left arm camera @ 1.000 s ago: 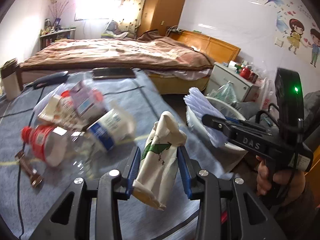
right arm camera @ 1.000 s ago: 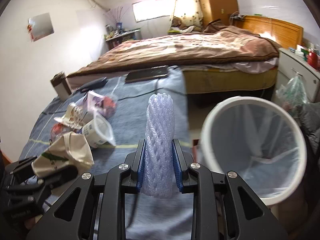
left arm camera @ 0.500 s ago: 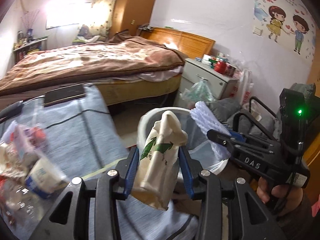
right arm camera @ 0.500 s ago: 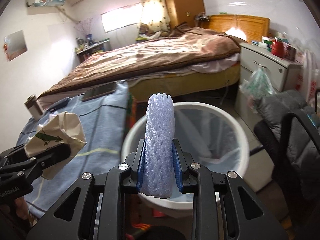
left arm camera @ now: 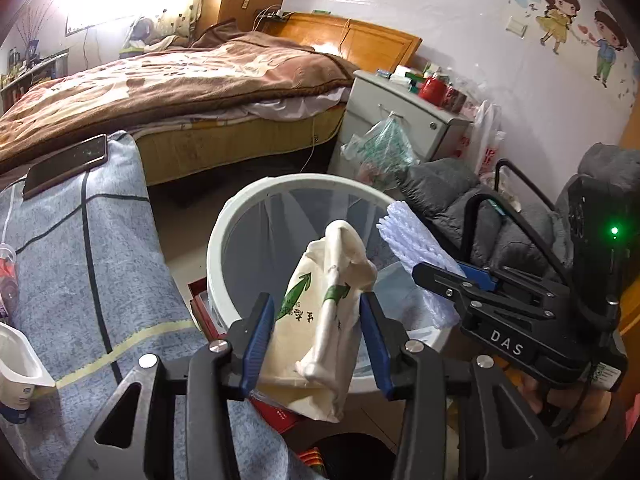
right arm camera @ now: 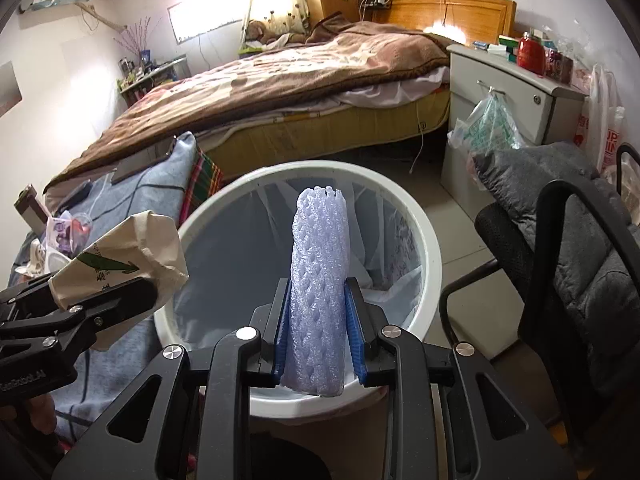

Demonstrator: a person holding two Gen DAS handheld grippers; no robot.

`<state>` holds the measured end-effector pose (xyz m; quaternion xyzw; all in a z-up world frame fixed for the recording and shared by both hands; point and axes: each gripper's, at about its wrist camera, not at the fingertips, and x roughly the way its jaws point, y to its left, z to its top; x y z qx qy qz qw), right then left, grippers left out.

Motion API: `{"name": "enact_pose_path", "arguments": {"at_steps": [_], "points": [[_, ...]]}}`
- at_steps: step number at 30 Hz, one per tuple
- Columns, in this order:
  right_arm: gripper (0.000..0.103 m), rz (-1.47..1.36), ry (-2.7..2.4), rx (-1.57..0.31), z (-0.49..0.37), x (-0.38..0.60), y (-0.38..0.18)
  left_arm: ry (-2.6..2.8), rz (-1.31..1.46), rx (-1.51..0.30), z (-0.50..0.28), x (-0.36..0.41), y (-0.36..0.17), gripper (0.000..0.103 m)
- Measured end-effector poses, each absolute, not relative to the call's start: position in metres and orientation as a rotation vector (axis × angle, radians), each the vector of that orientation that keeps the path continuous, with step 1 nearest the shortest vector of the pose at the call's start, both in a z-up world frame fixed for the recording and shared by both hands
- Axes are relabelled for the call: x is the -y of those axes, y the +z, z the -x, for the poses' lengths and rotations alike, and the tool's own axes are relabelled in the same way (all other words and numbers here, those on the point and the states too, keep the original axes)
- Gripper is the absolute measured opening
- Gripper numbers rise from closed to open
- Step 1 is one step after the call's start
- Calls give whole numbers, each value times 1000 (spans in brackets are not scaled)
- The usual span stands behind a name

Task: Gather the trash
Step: 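Open the left tool over the bin while the right tool releases the foam sleeve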

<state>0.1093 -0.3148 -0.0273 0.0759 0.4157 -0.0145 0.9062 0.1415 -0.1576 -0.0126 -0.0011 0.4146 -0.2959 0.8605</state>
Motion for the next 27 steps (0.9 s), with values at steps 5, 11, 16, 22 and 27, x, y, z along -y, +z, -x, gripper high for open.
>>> {"name": "enact_pose_path", "arguments": {"at_steps": [5,11,16,22,27], "points": [[29,-130,-53,-889,-115,316,-33,-615,18,-896,-150,159,-21,51],[38,-152,-81,-894,-115,325,-36,-604,24,-898,-153,160,-24,60],[57,-139,-74,-895,-116,323,-36,-594,31,-895,-154,157,-22,61],[57,-132,-62,-880,-114,317,-31,-590,28,-868,-148,150,-14,61],[57,-129,-60,-855,-109,308,-24,-559,33,-848,-141,135,-7,63]]}}
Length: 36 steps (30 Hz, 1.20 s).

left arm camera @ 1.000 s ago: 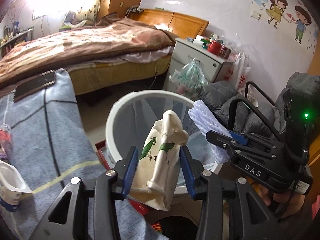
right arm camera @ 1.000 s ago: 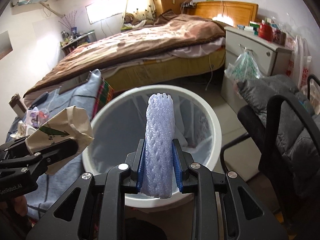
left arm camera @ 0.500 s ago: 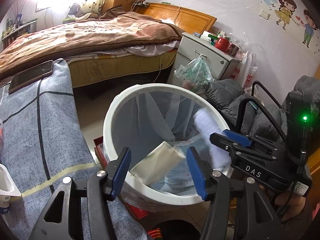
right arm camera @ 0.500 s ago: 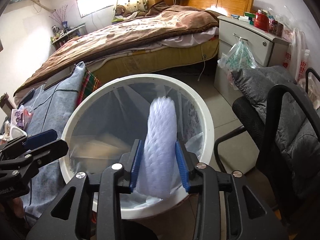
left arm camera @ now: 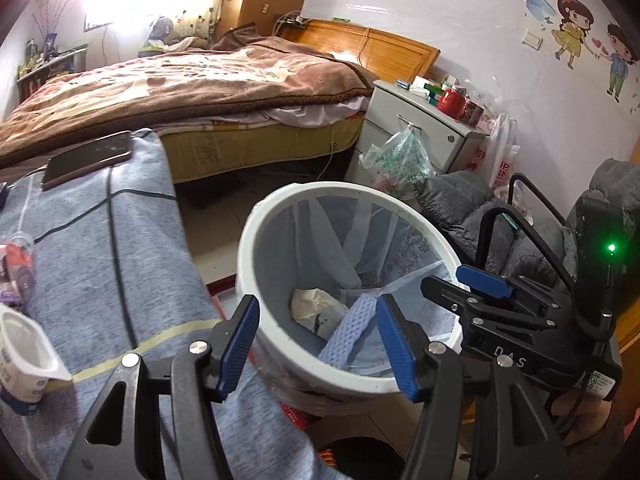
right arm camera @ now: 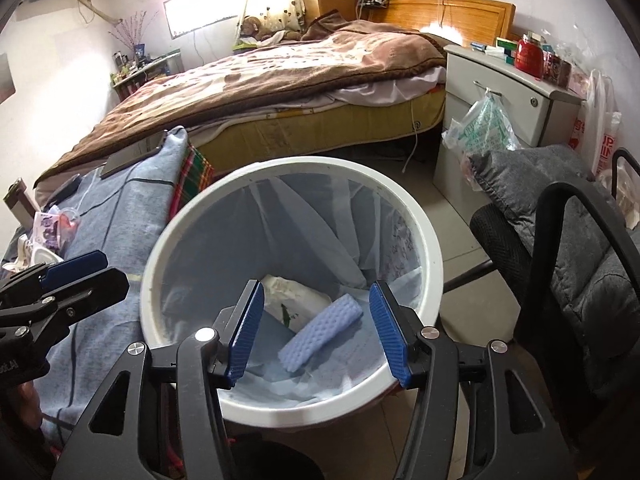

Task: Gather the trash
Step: 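Open the left tool over the bin while the right tool releases the foam sleeve, then move both open tools back toward the trash on the blanket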

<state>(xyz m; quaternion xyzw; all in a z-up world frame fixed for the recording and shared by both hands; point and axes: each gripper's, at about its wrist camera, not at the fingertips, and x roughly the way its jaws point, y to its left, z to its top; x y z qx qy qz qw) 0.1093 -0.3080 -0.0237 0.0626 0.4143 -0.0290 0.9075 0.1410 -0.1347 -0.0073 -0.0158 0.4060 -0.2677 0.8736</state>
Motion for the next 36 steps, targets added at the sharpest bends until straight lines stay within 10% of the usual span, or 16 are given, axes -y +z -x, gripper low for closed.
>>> {"name": "enact_pose_path", "arguments": {"at_steps": [36], "points": [[57,-64,288,-776,-109,156,-8,-82,170,-703,-60,-102,0,68]]}}
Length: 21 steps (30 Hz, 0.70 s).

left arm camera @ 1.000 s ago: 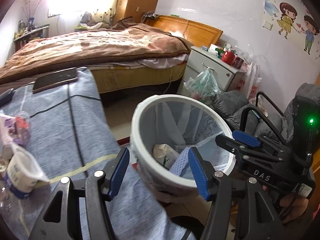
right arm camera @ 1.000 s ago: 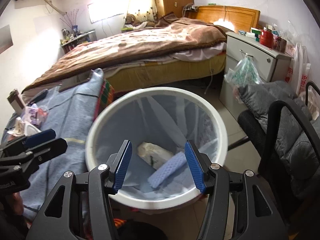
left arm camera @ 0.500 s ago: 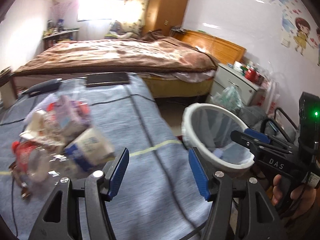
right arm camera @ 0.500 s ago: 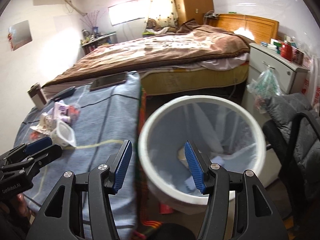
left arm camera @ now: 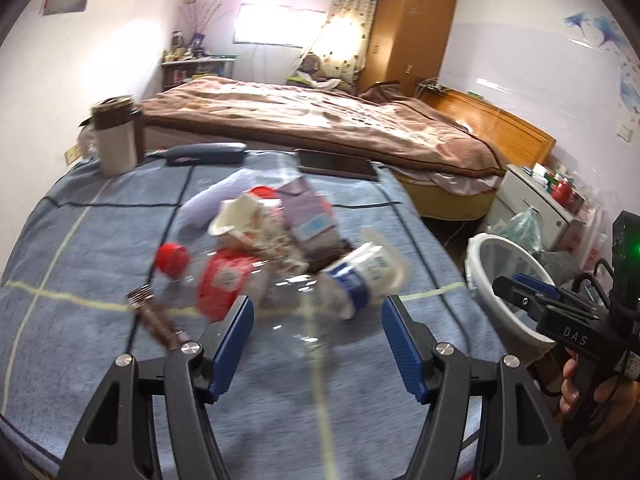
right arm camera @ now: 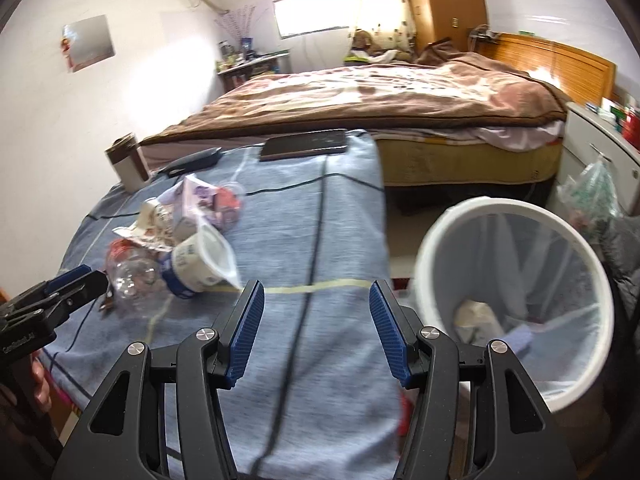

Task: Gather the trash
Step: 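Move both open tools back toward the trash on the blanket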

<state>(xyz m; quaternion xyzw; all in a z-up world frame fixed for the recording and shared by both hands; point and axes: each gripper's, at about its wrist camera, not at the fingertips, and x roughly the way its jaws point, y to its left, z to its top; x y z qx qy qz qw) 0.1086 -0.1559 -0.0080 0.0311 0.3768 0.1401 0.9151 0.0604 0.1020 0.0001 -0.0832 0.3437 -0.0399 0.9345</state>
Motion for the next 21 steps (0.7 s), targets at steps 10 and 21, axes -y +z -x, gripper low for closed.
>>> {"name": "enact_pose_path", "arguments": {"at_steps": [10,21], "points": [[57,-32,393,-802,-118,108,-14,30,202,-753,-49,-157,-23,69],[57,-2,461,-848,-139,77,-24,55,276,-839,-60,-186,-49,70]]}}
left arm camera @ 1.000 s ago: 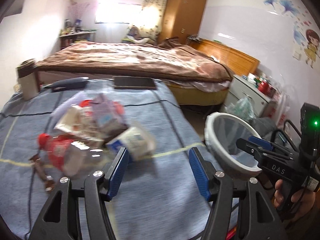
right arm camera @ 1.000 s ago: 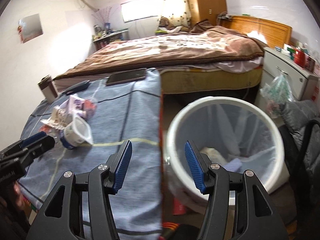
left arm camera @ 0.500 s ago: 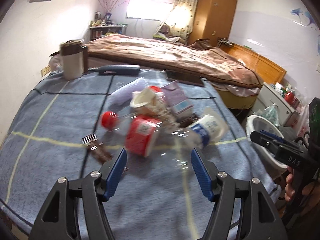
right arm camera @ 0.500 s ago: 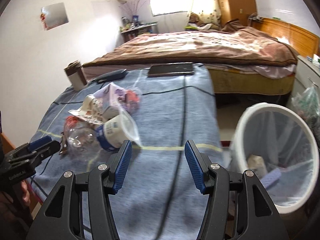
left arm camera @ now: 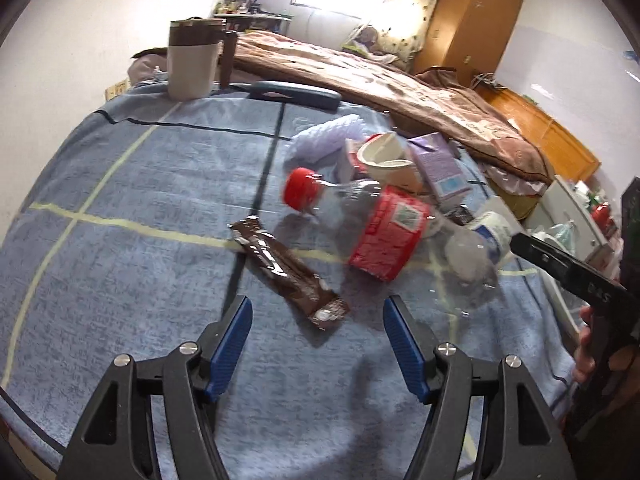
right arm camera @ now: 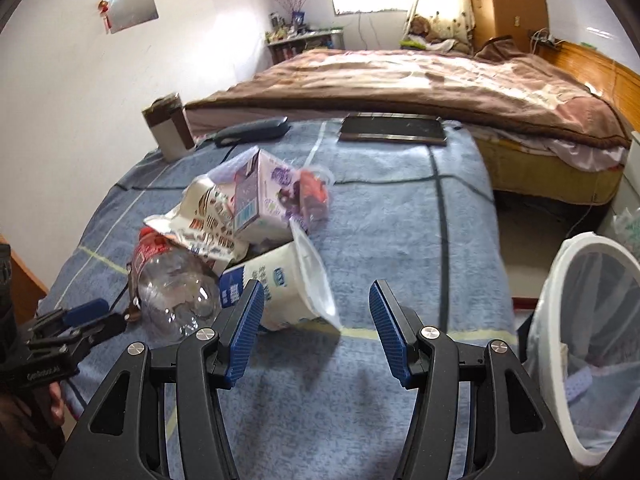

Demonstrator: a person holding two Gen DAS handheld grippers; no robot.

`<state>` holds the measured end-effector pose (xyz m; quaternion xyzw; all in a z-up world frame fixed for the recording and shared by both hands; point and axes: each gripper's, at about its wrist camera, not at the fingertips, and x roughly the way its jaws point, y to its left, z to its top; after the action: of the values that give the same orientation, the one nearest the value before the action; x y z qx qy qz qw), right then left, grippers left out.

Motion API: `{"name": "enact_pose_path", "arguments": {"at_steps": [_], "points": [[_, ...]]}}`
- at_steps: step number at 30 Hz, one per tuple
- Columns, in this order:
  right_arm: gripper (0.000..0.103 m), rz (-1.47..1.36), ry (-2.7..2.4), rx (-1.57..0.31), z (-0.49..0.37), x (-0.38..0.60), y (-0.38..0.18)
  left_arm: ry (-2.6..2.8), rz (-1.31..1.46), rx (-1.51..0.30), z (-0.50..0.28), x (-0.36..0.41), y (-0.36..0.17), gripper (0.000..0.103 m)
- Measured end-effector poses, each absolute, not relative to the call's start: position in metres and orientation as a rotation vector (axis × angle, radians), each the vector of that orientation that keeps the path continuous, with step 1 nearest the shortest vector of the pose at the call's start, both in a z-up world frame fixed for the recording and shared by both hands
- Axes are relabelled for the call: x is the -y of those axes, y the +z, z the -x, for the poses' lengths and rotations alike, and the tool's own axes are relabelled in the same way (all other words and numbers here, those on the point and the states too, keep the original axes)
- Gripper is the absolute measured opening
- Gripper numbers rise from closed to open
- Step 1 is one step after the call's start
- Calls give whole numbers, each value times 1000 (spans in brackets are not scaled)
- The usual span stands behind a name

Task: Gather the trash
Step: 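Move both open tools back toward the trash on the blanket, then grasp the brown snack wrapper with the left tool while the right tool grasps the yogurt cup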

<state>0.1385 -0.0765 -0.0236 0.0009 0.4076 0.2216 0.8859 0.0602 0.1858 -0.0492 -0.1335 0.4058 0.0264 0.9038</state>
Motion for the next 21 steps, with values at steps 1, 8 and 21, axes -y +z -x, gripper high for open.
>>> {"name": "enact_pose_path", "arguments": {"at_steps": [1,8,21], "points": [[57,-12,482,-857,-137,76,-25,57,270,-844,-62,-187,-51,70],[57,-2,566,-880,-121,64,-27,79,254,-879,-74,-188,-60,70],[57,40,512,-792,-124,77,-12,136,235,-885,-82,-197,-61,70]]}}
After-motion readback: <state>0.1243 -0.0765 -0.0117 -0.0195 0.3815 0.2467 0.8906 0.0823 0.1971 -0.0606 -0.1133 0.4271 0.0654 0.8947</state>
